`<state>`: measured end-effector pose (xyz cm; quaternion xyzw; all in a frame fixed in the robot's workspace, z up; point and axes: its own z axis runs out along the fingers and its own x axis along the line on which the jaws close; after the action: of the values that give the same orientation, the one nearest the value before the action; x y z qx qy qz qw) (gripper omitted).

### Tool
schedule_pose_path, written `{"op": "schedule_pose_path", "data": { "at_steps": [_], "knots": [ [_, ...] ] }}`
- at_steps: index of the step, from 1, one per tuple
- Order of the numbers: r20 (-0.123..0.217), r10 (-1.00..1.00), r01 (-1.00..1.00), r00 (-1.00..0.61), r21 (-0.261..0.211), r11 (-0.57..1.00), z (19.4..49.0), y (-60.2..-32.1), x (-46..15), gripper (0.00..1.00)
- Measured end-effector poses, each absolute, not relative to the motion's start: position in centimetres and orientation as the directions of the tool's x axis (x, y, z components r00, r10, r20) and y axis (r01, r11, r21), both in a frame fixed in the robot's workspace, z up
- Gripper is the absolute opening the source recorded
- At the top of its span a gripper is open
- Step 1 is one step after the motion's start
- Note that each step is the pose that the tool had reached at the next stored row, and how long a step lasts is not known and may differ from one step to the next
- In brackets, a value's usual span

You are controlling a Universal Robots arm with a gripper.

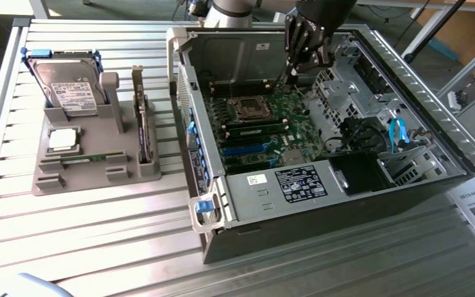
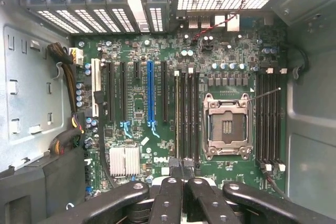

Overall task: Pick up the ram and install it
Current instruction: 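Press down the ram until it locks into place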

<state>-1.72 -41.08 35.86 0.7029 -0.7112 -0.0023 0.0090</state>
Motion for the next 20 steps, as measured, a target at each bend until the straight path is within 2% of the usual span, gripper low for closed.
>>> {"op": "schedule_pose_path", "data": {
  "at_steps": [20],
  "knots": [
    [0.010, -1.000, -1.000, -0.016, 0.016, 0.017, 35.87, -41.08, -1.72, 0.10]
  ]
}}
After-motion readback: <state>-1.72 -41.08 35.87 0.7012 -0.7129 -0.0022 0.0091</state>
